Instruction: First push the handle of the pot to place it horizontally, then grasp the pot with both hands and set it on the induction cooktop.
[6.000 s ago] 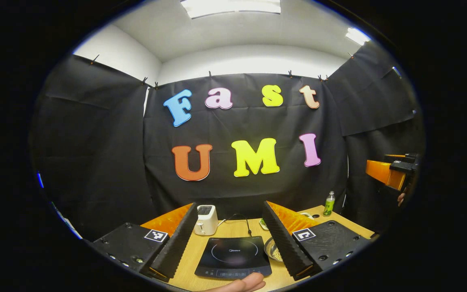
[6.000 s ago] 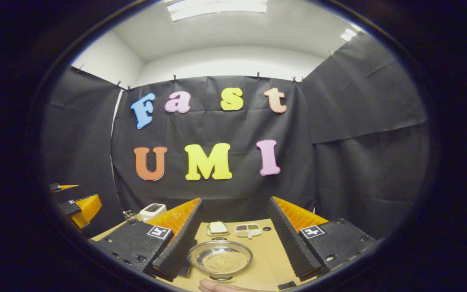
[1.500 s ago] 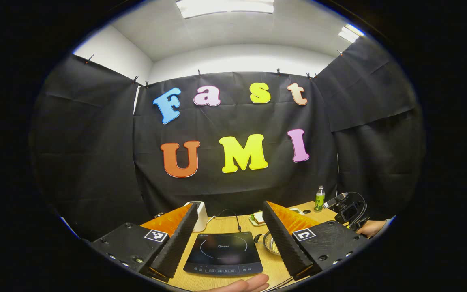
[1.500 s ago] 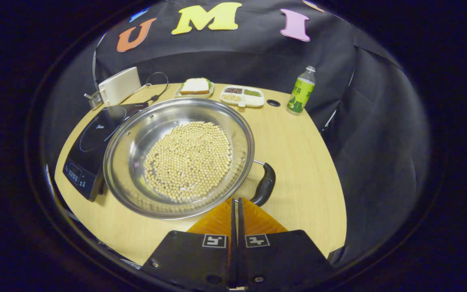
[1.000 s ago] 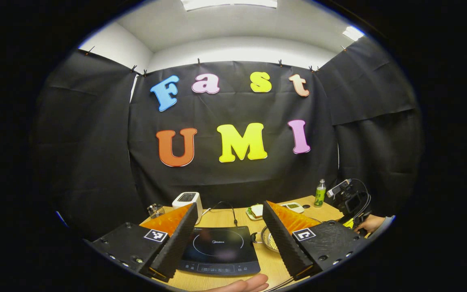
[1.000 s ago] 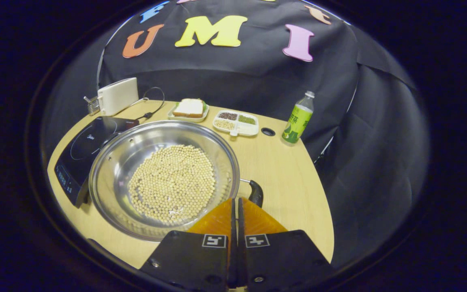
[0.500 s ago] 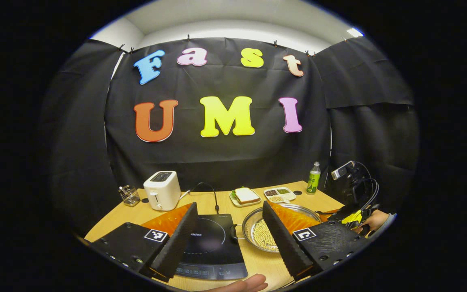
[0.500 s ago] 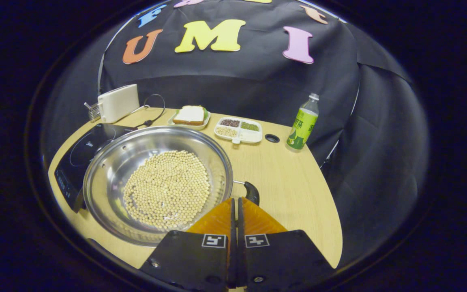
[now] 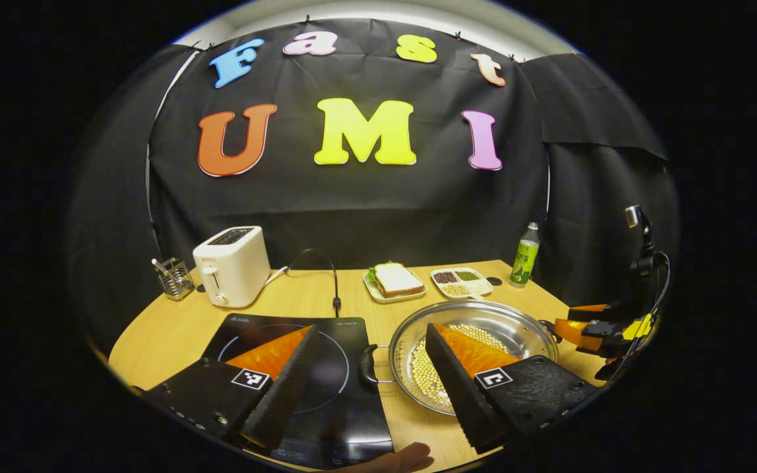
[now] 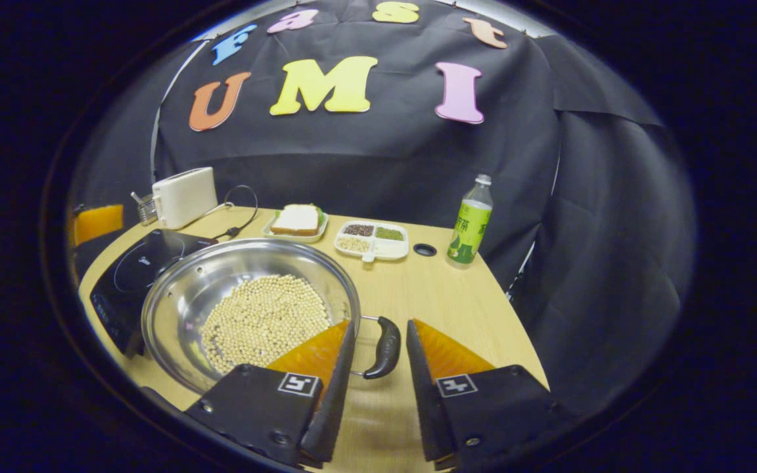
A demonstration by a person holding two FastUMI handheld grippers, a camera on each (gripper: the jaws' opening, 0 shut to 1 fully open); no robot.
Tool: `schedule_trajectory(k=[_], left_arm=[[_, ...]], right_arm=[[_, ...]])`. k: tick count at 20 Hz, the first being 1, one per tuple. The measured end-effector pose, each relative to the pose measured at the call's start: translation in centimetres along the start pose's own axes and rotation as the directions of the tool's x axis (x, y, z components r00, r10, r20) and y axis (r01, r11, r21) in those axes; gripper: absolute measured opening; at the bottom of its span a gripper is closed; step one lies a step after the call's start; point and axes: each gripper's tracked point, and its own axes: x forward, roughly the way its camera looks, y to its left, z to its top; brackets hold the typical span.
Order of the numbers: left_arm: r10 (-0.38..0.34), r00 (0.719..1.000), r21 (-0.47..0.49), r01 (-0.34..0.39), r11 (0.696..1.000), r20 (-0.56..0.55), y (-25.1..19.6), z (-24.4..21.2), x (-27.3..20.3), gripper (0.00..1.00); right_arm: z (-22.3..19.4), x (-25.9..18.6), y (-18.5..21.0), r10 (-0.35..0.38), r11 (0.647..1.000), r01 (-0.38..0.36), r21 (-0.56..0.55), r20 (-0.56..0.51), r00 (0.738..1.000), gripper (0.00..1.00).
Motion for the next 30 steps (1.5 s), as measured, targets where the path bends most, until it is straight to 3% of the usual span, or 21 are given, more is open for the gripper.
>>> schedule_trajectory(k=[1, 3, 10, 16, 17, 20, 22, 23, 24, 25, 26, 27, 30], left_arm=[[0.001, 1.0, 0.004, 0.0, 1.0, -0.011, -0.1, -0.5, 0.7, 0.98], [0.008, 1.0, 0.025, -0.008, 1.0, -0.029, -0.3, -1.5, 1.7, 1.0], [0.026, 0.995, 0.037, -0.022, 0.999, -0.099, -0.8, -3.9, 4.9, 0.97], [0.064, 0.978, 0.055, -0.054, 0.997, -0.2, -0.2, -6.2, 6.7, 0.96], [0.062, 0.973, 0.049, -0.052, 0.997, -0.222, -0.1, -6.8, 7.0, 0.96], [0.047, 0.963, 0.036, -0.039, 0.999, -0.264, -0.3, -8.1, 7.5, 0.95], [0.066, 0.962, 0.046, -0.056, 0.997, -0.267, 0.3, -8.4, 7.7, 0.92], [0.05, 0.961, 0.036, -0.042, 0.998, -0.272, 0.0, -8.6, 7.9, 0.83], [0.039, 0.96, 0.022, -0.034, 0.999, -0.277, -0.1, -8.8, 8.1, 0.8], [0.053, 0.96, 0.023, -0.048, 0.999, -0.273, 0.2, -8.8, 8.3, 0.8], [0.055, 0.962, 0.027, -0.049, 0.998, -0.269, 0.6, -8.8, 8.5, 0.9], [0.055, 0.963, 0.027, -0.05, 0.998, -0.264, 0.6, -8.8, 9.0, 0.71], [0.054, 0.963, 0.017, -0.052, 0.999, -0.262, 0.3, -8.7, 8.6, 0.69]], right_arm=[[0.3, -0.4, 0.3, 0.01, 1.0, -0.01, 0.013, 0.013, 1.0, 0.6], [1.1, -1.1, 0.1, 0.011, 0.999, -0.013, 0.045, 0.047, 0.999, 0.9], [0.8, -0.5, -0.5, -0.014, 0.995, 0.01, 0.094, 0.041, 0.999, 0.89], [-2.0, 3.0, -0.6, -0.021, 0.989, 0.031, 0.144, -0.074, 0.997, 0.93], [-2.4, 3.5, -0.7, -0.023, 0.988, 0.036, 0.147, -0.09, 0.996, 0.89], [-3.4, 4.6, -0.3, -0.007, 0.985, 0.028, 0.171, -0.12, 0.993, 0.93], [-3.7, 4.9, 0.0, 0.008, 0.982, 0.017, 0.188, -0.129, 0.992, 0.89], [-3.8, 5.1, 0.1, 0.012, 0.981, 0.014, 0.192, -0.135, 0.991, 0.89], [-3.9, 5.2, 0.3, 0.019, 0.981, 0.008, 0.192, -0.138, 0.99, 0.92], [-4.0, 5.4, 0.4, 0.025, 0.981, 0.003, 0.193, -0.139, 0.99, 0.89], [-3.9, 5.4, 0.6, 0.034, 0.979, -0.005, 0.203, -0.136, 0.99, 0.89], [-3.9, 5.5, 0.7, 0.037, 0.977, -0.005, 0.213, -0.142, 0.989, 0.88], [-4.6, 5.7, 1.5, 0.05, 0.965, -0.004, 0.264, -0.17, 0.984, 0.83]])
